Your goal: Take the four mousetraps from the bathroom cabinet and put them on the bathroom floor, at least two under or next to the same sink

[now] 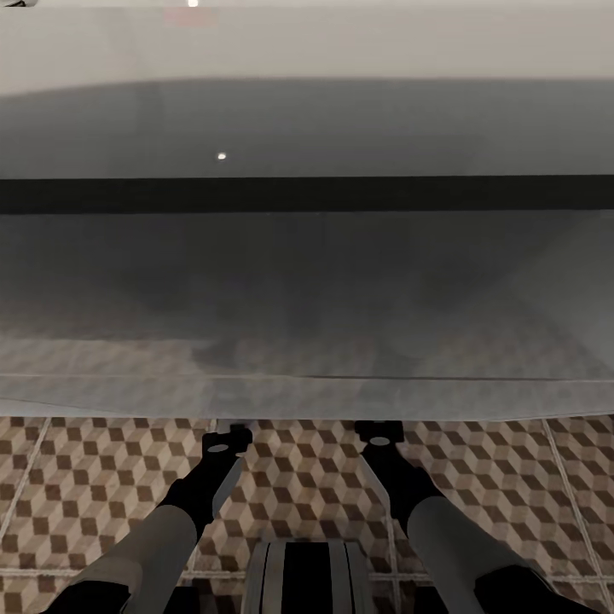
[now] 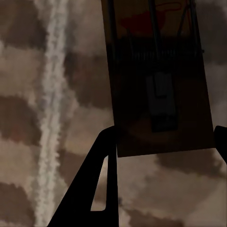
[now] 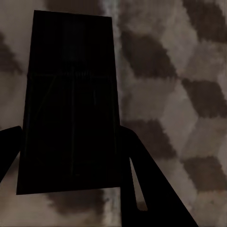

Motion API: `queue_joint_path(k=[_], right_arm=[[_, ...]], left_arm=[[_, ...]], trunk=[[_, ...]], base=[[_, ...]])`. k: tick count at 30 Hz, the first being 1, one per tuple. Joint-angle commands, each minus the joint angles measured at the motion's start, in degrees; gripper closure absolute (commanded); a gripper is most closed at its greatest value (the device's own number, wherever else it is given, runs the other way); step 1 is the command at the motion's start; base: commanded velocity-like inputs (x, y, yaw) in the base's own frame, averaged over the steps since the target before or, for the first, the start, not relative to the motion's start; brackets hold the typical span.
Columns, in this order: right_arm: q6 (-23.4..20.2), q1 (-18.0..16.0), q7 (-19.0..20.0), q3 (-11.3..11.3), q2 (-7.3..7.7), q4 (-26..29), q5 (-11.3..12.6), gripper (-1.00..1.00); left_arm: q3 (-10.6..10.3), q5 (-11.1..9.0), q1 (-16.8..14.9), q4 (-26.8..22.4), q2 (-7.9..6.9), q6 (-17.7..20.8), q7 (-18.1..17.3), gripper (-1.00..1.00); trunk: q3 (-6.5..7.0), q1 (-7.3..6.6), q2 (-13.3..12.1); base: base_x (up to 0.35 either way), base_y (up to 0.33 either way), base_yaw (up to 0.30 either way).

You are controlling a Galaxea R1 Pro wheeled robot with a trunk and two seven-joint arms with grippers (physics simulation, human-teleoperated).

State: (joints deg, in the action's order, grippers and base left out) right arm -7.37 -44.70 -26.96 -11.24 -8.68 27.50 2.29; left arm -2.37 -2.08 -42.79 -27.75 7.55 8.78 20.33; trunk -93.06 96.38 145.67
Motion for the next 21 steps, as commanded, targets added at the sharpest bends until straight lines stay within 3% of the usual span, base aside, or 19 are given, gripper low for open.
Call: queue_joint_path(k=[1, 21], right_arm=[[-0.52, -0.03, -0.40, -0.46, 0.03, 0.13, 0.31, 1.00], [-0.63, 0.01, -0.37, -0.49, -0.02, 0.19, 0.26, 1.00]], left_arm=[[-0.26, -0.12, 0.01, -0.11, -0.03, 0.41, 0.41, 1.00], [-0.26, -0.12, -0.01, -0.11, -0.04, 0.37, 0.41, 1.00]], trunk=[[-0.03, -0.01, 0.01], [-0.03, -0.01, 0.01]], base=[[0.000, 0.000, 0.000], [0.000, 0.000, 0.000]])
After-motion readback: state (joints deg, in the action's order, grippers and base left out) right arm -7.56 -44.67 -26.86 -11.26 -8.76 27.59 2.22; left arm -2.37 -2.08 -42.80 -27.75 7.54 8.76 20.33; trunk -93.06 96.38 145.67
